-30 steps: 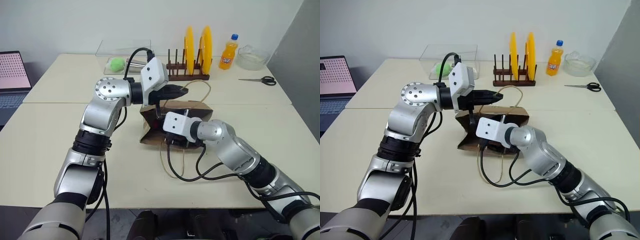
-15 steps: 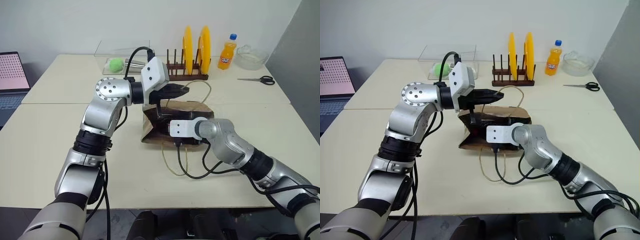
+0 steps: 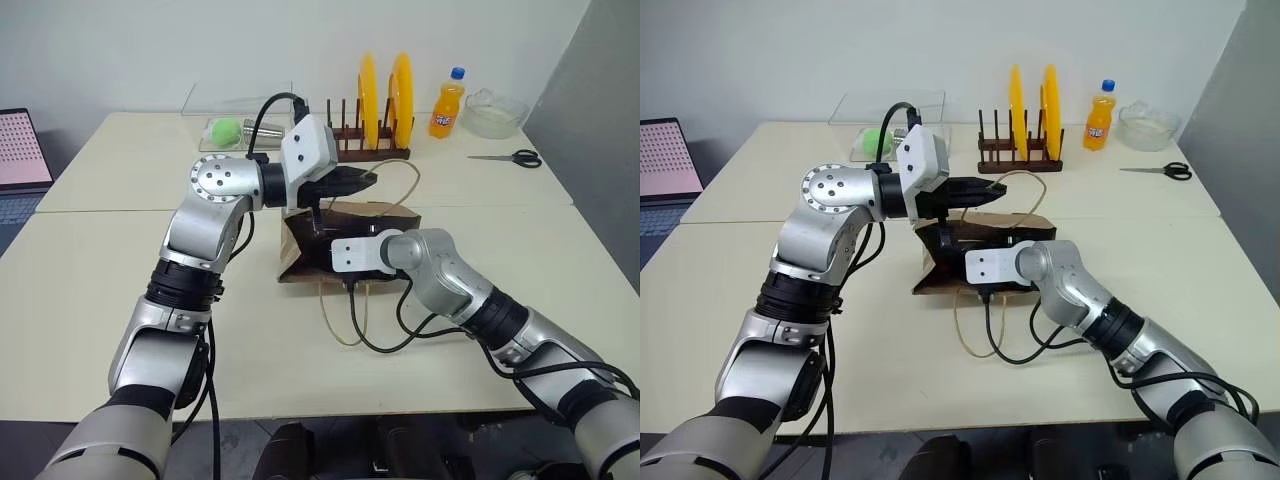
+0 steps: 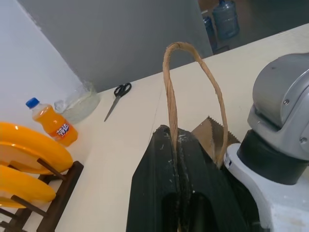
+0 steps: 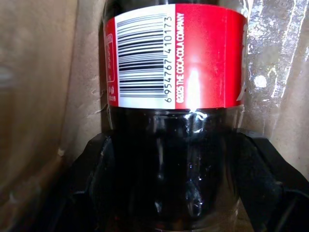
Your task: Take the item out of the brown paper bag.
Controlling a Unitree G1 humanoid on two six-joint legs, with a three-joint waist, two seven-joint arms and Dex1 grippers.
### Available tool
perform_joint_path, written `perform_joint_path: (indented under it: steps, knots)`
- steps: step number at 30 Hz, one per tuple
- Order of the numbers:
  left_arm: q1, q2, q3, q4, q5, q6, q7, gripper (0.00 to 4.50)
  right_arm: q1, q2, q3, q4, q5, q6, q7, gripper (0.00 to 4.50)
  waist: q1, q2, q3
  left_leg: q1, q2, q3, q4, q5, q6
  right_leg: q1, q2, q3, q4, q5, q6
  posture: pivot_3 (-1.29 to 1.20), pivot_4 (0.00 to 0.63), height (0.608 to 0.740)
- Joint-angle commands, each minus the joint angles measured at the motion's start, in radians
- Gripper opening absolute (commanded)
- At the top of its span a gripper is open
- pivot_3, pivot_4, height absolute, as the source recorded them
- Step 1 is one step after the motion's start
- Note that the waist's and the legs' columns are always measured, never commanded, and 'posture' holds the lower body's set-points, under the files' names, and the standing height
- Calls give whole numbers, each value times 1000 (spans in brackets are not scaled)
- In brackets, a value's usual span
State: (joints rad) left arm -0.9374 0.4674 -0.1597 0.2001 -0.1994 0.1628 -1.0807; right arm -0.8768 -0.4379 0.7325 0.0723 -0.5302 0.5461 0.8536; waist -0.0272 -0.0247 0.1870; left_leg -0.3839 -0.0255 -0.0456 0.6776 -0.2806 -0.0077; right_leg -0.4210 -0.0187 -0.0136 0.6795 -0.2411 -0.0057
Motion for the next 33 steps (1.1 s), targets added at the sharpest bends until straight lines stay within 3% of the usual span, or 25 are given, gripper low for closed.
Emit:
perform_joint_path:
  steps: [1,7,17,25,33]
  knots:
    - [-15,17,12,25,30,-53,12,0,3,-15,-88,-129,26,-16,27,3032,0,0,0,-1,0,0,0,0,0,-1,0,0,0,0,0,0,150,740]
    - [-39,19,14,115,75,-115,32,0,53,-53,-213,-296,169,-142,87,3032,0,0,0,-2,0,-1,0,0,0,-2,0,-1,-1,0,0,0,150,740]
    - [-56,11,12,177,106,-156,42,0,162,-59,-445,-371,498,-474,97,3032,0,0,0,-2,0,-1,0,0,0,-1,0,-1,-1,0,0,0,150,740]
    - [-63,8,5,210,133,-169,50,0,166,-102,-614,-368,501,-782,-17,3032,2,0,0,-2,0,-1,0,0,0,-1,0,-1,-1,0,0,0,150,740]
    - [-60,4,10,211,143,-168,60,0,201,-225,-791,-264,417,-732,-160,3032,6,0,0,-2,0,0,0,0,0,-1,0,0,-1,0,0,0,150,740]
